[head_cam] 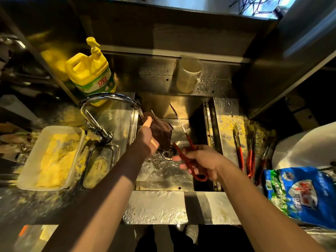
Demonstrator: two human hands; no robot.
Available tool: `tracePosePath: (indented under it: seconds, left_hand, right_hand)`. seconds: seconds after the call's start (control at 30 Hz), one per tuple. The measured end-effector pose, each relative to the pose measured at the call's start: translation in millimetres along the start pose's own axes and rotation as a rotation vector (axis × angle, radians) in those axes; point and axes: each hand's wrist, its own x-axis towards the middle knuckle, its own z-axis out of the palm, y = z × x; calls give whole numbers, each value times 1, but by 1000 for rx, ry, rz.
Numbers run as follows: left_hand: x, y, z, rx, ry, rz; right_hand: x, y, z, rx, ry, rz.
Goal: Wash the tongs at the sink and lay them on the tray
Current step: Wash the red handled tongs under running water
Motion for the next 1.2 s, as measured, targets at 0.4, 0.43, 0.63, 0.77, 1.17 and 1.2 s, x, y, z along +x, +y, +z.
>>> tracePosePath:
  seconds: [0.4,0.43,0.63,0.77,1.17,1.2]
  left_hand:
    - [4,12,3,221,56,49]
    - [7,16,2,257,74,59]
    - [3,20,15,416,66,58]
    - [10,33,17,400,174,91]
    - [14,22,29,357,218,130]
    - [14,21,29,369,214,137]
  right_hand:
    - [1,13,27,-554,82,-217]
    - [-1,16,29,-551,61,-221]
    - [3,15,50,-327,78,-196]
    - [1,7,50,-293,17,-166]
    - [-8,10,31,-348,79,-175]
    - [-8,11,31,-342,98,-167]
